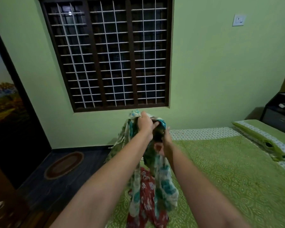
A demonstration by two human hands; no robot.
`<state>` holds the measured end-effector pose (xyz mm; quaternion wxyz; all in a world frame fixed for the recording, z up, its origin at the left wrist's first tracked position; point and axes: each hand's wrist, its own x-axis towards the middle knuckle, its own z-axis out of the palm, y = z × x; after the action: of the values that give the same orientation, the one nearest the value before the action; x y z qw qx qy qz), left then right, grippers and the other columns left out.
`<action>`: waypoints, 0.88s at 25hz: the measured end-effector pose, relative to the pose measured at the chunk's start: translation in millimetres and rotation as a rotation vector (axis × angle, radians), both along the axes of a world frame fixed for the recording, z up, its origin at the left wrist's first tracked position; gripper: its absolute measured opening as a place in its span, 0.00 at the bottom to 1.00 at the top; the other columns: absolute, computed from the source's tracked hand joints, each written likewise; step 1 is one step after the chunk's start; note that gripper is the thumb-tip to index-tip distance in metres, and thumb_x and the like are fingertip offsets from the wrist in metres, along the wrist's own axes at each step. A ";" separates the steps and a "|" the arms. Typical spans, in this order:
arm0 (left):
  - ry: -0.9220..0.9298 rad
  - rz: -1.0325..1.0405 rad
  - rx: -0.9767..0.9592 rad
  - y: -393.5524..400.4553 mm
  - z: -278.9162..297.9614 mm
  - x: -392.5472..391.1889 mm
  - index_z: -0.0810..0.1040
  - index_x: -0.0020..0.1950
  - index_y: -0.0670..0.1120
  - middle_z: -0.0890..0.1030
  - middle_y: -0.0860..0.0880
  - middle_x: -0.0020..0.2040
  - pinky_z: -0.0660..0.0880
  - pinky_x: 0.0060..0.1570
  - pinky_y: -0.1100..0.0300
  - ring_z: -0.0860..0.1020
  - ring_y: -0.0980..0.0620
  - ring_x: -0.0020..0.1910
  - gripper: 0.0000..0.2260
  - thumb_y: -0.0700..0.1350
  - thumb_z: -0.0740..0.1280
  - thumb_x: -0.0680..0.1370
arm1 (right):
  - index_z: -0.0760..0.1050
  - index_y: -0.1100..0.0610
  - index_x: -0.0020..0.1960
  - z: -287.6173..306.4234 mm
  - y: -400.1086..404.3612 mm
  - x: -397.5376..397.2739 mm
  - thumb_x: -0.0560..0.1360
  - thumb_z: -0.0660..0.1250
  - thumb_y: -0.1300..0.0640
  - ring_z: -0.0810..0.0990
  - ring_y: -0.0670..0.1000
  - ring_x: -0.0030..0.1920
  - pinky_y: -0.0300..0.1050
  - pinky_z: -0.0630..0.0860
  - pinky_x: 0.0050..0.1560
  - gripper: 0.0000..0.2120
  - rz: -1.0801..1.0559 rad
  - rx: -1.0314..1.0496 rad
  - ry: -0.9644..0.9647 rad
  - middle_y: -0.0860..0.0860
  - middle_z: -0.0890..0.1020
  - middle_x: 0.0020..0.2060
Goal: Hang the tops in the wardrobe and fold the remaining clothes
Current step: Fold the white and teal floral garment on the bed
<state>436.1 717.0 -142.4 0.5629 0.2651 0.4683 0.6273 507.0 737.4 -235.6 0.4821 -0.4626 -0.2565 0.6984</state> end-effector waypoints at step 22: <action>0.186 -0.455 -0.394 -18.4 -67.9 -75.8 0.71 0.70 0.42 0.73 0.39 0.67 0.66 0.67 0.42 0.71 0.39 0.67 0.53 0.81 0.42 0.64 | 0.72 0.59 0.68 52.6 4.6 9.0 0.71 0.52 0.26 0.74 0.64 0.65 0.63 0.71 0.63 0.43 0.322 0.226 0.314 0.62 0.75 0.65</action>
<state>360.2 698.6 -210.3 0.6841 0.3053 0.5590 0.3554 516.1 742.0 -182.9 0.4471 -0.2450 -0.3253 0.7964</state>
